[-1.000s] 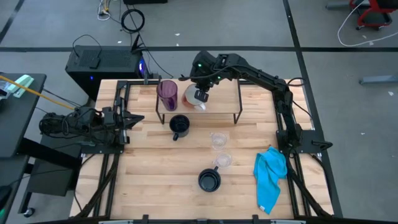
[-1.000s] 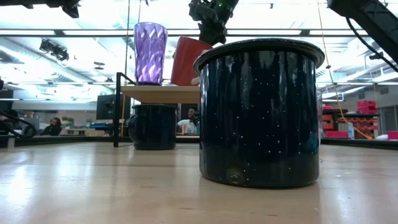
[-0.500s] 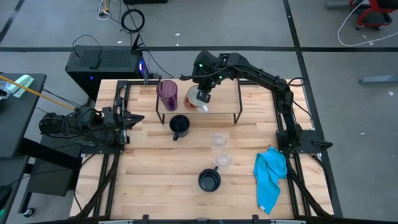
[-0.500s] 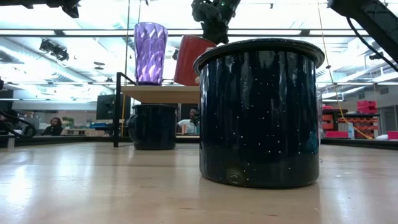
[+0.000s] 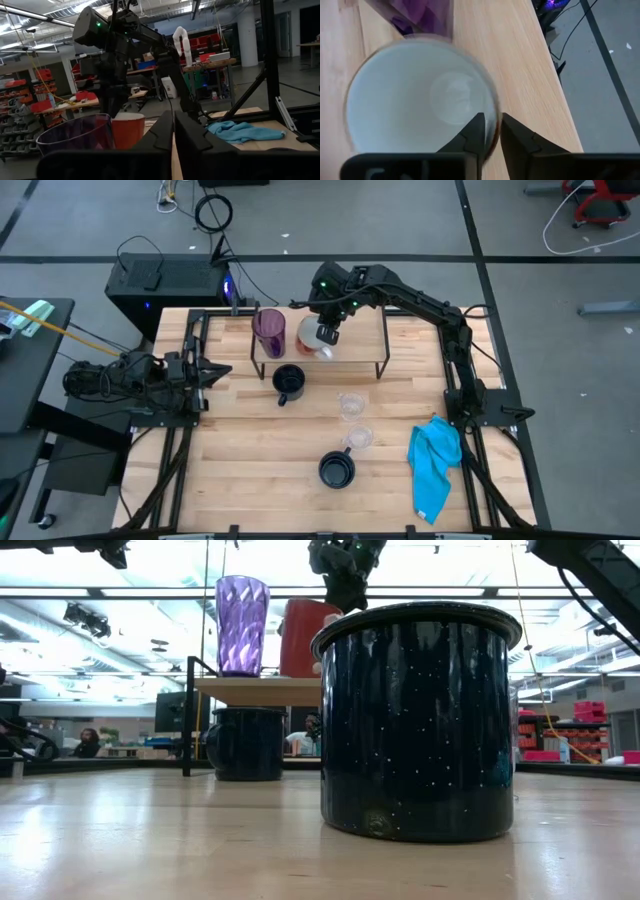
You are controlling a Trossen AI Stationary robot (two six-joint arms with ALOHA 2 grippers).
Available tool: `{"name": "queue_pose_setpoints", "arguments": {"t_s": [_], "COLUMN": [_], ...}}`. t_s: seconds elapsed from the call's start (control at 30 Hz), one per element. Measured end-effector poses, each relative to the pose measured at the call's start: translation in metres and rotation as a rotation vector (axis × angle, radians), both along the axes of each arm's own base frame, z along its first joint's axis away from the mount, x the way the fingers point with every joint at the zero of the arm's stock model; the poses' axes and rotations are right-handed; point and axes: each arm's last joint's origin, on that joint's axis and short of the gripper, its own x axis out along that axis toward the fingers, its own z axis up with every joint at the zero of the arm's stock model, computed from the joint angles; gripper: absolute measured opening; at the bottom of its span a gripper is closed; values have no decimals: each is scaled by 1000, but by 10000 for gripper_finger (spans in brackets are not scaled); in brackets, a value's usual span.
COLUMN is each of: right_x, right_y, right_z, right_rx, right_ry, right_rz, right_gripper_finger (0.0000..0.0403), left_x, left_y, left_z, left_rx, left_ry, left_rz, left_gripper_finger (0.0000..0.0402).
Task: Stack small to large cups/mugs on shelf
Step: Put the orange mug on the shelf
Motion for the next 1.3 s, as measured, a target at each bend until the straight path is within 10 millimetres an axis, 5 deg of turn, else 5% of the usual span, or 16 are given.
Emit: {"name": "queue_pose_setpoints", "arguments": {"t_s": [1.3], "right_x": [0], "right_y": [-9], "right_z": [15], "right_rx": [-16], "right_ry": [-138], "right_rz": [33], "right_gripper_finger": [126], "left_x": [0], "left_y": [0], "left_z": [-1], "left_rx": [1], "left_ry": [8], "left_rz": [0], "left_gripper_finger": [8]}}
